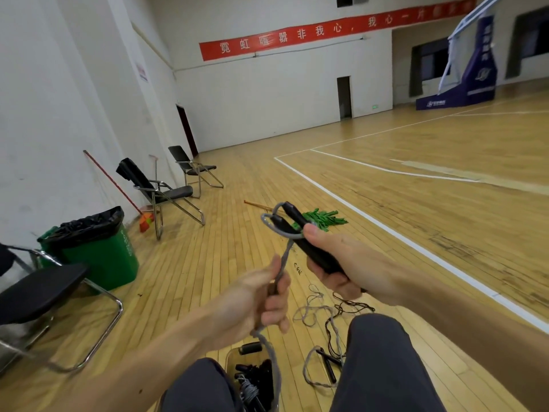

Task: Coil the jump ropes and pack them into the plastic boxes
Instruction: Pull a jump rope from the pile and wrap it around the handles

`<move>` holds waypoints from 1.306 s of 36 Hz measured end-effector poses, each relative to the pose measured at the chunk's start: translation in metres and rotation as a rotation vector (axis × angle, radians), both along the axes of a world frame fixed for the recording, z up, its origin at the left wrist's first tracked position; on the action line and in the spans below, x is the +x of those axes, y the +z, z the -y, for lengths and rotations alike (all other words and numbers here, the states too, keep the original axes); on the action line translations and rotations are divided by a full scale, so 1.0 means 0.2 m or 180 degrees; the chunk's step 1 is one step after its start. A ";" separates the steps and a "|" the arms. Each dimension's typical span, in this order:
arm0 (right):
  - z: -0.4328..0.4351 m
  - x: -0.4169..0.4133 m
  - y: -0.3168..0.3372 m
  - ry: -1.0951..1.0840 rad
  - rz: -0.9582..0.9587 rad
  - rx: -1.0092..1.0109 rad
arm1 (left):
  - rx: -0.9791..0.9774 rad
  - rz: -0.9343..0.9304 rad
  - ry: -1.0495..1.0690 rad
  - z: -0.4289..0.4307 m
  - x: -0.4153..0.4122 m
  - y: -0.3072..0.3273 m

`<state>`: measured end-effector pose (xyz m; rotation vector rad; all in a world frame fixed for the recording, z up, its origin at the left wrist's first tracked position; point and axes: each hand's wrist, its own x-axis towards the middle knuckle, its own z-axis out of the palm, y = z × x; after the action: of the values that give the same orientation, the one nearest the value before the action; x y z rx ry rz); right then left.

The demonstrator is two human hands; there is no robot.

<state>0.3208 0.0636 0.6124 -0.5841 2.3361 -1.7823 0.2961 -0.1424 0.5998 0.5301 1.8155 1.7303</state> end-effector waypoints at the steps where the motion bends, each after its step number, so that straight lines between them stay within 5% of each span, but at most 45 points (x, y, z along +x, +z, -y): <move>1: -0.01 -0.01 0.00 -0.0099 0.0004 0.0009 | -0.0095 0.0013 0.0040 0.00 0.01 0.00; 9: -0.04 -0.08 -0.05 -0.0947 -0.0125 0.0128 | -0.1423 -0.1484 -0.0104 -0.02 0.01 -0.01; 17: -0.01 -0.15 -0.20 -0.1567 -0.0498 0.1107 | -0.3545 -0.3336 -0.0116 -0.04 0.07 0.05; 21: 0.00 -0.15 -0.25 -0.1514 -0.0464 0.1617 | -0.3950 -0.4054 -0.0288 -0.01 0.03 0.13; 33: 0.09 -0.04 -0.21 -0.0587 -0.0359 0.2033 | -0.3204 -0.4574 -0.0713 0.09 -0.07 0.31; 47: 0.17 0.09 -0.14 0.0081 -0.0591 0.2141 | -0.2593 -0.3639 -0.0748 0.08 -0.12 0.28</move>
<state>0.3387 0.0301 0.5845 -0.6695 2.8010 -0.8509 0.2718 -0.1592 0.6561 1.4299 2.7709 0.3182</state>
